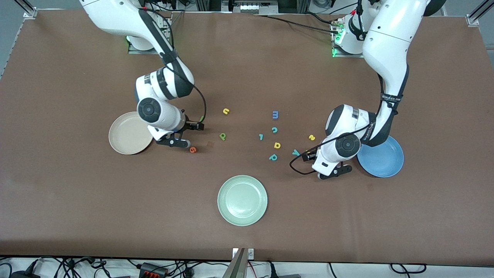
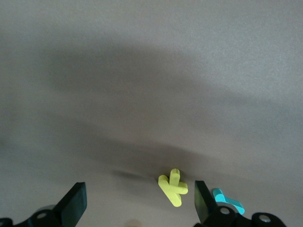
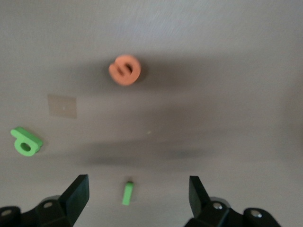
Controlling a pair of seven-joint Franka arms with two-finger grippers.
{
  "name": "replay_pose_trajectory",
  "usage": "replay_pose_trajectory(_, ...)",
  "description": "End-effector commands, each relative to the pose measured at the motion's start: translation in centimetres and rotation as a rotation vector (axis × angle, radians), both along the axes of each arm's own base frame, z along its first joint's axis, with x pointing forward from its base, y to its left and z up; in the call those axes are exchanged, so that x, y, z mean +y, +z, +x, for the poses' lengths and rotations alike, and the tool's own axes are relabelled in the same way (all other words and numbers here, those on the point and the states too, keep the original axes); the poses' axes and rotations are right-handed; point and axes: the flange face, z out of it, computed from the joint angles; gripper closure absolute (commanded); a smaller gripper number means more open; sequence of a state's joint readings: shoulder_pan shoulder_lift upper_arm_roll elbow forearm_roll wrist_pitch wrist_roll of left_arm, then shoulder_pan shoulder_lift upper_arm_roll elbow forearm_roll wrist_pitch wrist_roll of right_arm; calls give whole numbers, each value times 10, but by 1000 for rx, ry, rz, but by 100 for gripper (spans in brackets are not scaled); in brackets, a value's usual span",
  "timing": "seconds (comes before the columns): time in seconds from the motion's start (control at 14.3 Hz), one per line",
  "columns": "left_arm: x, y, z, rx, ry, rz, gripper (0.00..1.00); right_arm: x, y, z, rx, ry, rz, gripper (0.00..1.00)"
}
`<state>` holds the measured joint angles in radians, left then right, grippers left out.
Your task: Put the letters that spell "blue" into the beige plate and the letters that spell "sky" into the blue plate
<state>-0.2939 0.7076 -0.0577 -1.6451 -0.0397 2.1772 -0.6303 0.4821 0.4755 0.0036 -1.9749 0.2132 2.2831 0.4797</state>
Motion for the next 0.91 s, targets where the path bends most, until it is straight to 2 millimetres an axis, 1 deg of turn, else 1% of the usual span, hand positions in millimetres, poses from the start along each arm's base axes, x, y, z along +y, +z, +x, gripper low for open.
replay_pose_trajectory(0.0, -4, 1, 0, -10, 63, -10, 0, 10, -4, -18, 8, -31, -9, 17)
replay_pose_trajectory(0.07, -4, 0, 0, -19, 68, -12, 0, 10, -8, -21, 16, -30, -14, 19)
replay_pose_trajectory(0.21, -4, -7, -4, -26, 69, -13, 0, 22, -17, -29, 27, -49, -31, 26)
replay_pose_trajectory(0.28, -5, -9, -6, -26, 68, -14, 0, 28, -19, -33, 29, -56, -37, 28)
replay_pose_trajectory(0.35, -3, -13, -9, -16, 69, -10, 0, 29, -21, -34, 31, -65, -41, 29)
replay_pose_trajectory(0.42, -4, -14, -10, -18, 69, -11, 3, 28, -27, -36, 40, -65, -47, 30)
replay_pose_trajectory(0.56, -5, -15, -11, -23, 68, -13, 15, 27, -35, -37, 52, -68, -55, 35)
replay_pose_trajectory(0.63, -6, -15, -12, -21, 66, -13, 19, 27, -37, -38, 55, -80, -60, 37)
replay_pose_trajectory(0.7, -14, -15, -15, -18, 66, -25, 19, 31, -41, -42, 60, -83, -67, 40)
replay_pose_trajectory(0.84, -20, -14, -15, -27, 104, -27, 31, 32, -41, -42, 60, -83, -67, 50)
